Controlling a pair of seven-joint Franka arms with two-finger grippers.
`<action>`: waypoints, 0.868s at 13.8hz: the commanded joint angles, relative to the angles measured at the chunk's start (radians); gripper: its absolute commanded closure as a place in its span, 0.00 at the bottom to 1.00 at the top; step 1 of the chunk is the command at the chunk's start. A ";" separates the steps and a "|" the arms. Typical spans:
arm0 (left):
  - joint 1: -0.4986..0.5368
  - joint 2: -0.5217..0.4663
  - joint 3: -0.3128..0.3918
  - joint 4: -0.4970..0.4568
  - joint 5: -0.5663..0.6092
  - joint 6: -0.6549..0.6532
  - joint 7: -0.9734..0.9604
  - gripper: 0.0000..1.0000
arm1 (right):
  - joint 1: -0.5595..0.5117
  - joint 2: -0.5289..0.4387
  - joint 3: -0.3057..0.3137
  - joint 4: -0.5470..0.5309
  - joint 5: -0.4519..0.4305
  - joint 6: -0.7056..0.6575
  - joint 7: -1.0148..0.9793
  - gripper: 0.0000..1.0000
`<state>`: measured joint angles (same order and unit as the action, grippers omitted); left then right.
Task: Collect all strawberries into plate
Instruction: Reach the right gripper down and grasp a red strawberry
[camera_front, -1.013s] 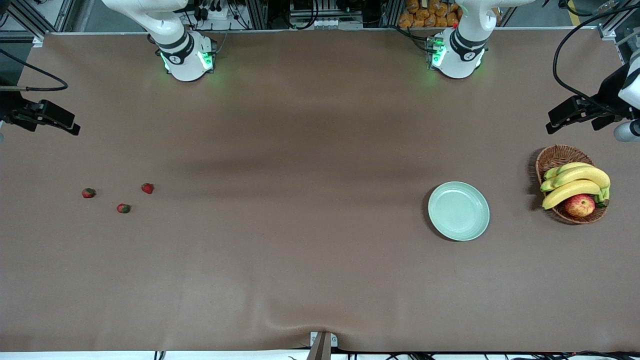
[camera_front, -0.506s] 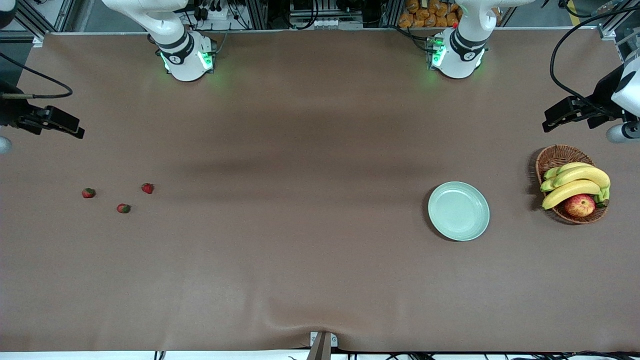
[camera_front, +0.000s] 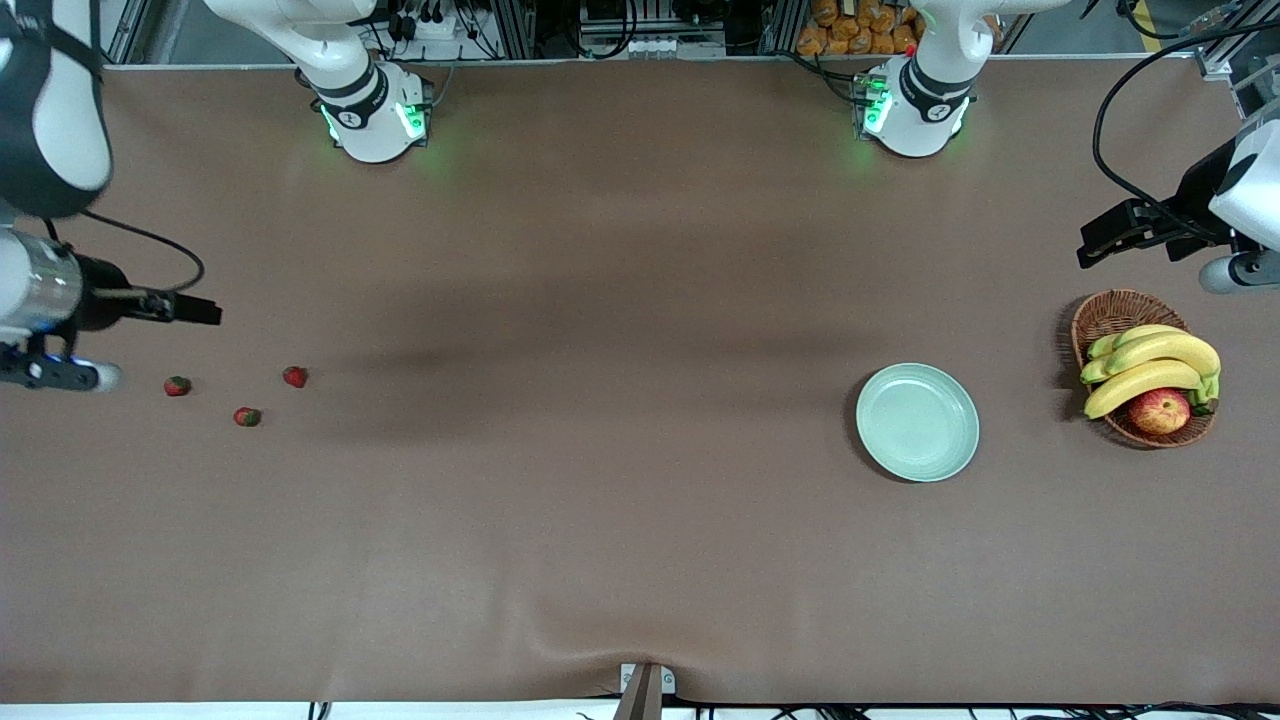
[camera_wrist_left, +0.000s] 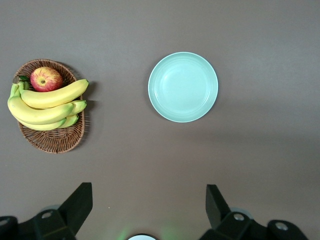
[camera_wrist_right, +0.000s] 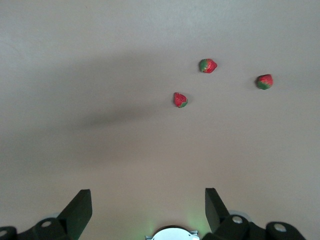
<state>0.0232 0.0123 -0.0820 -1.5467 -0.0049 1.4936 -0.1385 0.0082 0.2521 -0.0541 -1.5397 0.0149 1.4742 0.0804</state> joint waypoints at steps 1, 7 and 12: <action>0.001 0.005 -0.001 0.010 -0.015 -0.010 -0.006 0.00 | -0.011 0.071 0.007 0.012 -0.035 -0.009 -0.030 0.00; 0.001 0.012 -0.001 0.010 -0.015 -0.007 -0.013 0.00 | -0.045 0.211 0.011 -0.043 -0.038 0.004 -0.034 0.00; -0.008 0.026 -0.004 0.010 -0.015 -0.006 -0.015 0.00 | -0.062 0.222 0.010 -0.169 -0.058 0.220 -0.266 0.00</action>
<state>0.0215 0.0295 -0.0826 -1.5471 -0.0049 1.4937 -0.1393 -0.0385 0.4966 -0.0543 -1.6331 -0.0221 1.6239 -0.1368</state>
